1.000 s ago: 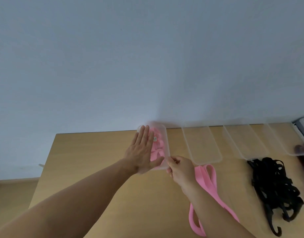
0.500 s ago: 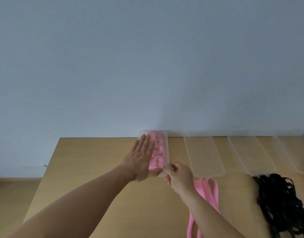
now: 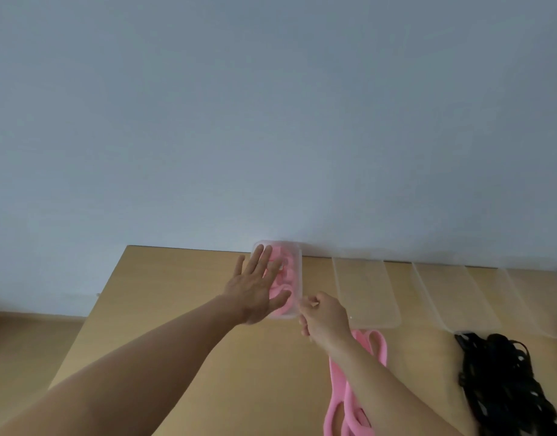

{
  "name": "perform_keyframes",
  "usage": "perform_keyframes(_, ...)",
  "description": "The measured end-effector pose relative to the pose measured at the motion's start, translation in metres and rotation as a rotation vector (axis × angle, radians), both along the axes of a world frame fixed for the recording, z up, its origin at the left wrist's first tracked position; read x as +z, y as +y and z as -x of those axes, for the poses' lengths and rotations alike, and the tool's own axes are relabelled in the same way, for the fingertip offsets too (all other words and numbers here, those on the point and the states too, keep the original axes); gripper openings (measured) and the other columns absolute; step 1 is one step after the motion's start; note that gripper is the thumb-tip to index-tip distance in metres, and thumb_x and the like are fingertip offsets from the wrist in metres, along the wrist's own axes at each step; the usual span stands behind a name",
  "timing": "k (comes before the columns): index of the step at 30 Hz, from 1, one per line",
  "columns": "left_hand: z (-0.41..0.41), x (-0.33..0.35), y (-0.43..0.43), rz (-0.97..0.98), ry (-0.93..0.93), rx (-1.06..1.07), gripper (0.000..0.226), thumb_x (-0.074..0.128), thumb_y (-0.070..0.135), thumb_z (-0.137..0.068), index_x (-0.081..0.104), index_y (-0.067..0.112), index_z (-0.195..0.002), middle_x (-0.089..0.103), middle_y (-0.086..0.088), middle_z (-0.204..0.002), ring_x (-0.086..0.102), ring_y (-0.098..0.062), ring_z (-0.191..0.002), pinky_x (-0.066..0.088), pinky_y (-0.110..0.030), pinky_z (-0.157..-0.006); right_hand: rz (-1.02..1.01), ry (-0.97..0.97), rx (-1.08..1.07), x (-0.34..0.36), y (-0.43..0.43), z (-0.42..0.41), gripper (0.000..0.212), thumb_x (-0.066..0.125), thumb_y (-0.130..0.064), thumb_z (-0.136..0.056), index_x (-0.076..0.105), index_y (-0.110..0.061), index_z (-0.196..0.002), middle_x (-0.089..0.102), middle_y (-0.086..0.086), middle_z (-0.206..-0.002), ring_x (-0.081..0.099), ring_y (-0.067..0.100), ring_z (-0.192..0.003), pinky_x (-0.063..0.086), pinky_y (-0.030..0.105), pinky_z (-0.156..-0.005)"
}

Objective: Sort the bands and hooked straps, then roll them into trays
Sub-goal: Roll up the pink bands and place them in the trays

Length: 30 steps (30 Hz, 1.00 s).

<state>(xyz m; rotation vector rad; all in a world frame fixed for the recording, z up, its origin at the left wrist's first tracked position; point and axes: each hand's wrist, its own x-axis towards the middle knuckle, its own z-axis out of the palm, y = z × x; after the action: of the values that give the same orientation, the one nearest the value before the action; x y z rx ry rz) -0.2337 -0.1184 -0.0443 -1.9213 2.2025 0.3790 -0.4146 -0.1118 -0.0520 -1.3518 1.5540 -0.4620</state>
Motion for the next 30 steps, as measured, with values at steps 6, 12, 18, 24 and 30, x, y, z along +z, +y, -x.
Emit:
perform_keyframes(6,0.042,0.031,0.034,0.256,0.391,0.106,0.049,0.044,0.025,-0.099,0.040,0.015,-0.147,0.036,-0.003,-0.156,0.030,-0.022,-0.144,0.028,-0.036,-0.114,0.331,0.265,0.095,0.036,0.017,0.054,0.021,0.052,-0.029,-0.097,0.059,-0.026,-0.077,0.060,-0.008,-0.078,0.057,0.017,-0.076,0.043,0.031,-0.065)
perform_keyframes(12,0.078,0.028,0.084,0.072,0.573,0.093,0.034,0.048,0.023,-0.096,0.064,0.021,-0.126,0.066,0.005,-0.126,0.062,-0.014,-0.109,0.047,-0.027,-0.091,0.269,0.432,0.090,0.030,0.071,0.102,0.015,0.053,-0.030,-0.092,0.066,-0.029,-0.099,0.067,-0.011,-0.097,0.062,0.009,-0.081,0.051,0.027,-0.070)
perform_keyframes(18,0.099,0.016,0.114,-0.034,0.578,0.049,0.036,0.049,0.022,-0.094,0.063,0.023,-0.127,0.064,0.006,-0.127,0.062,-0.017,-0.107,0.047,-0.028,-0.091,0.247,0.530,0.278,0.020,0.118,0.124,0.013,0.058,-0.039,-0.089,0.061,-0.028,-0.082,0.062,-0.012,-0.084,0.060,0.006,-0.069,0.049,0.022,-0.058)
perform_keyframes(24,0.111,0.024,0.124,-0.101,0.512,-0.007,0.040,0.050,0.025,-0.094,0.057,0.026,-0.133,0.057,0.004,-0.133,0.060,-0.017,-0.108,0.045,-0.027,-0.088,0.254,0.635,0.465,0.011,0.130,0.133,0.015,0.056,-0.033,-0.091,0.057,-0.027,-0.076,0.061,-0.008,-0.079,0.061,0.014,-0.071,0.046,0.024,-0.055)
perform_keyframes(30,0.127,0.036,0.114,-0.160,0.469,-0.016,0.046,0.054,0.020,-0.092,0.054,0.024,-0.138,0.058,0.006,-0.137,0.059,-0.014,-0.114,0.042,-0.022,-0.090,0.273,0.687,0.599,0.000,0.124,0.148,0.017,0.058,-0.032,-0.087,0.067,-0.019,-0.093,0.056,-0.006,-0.112,0.053,0.016,-0.093,0.045,0.026,-0.069)
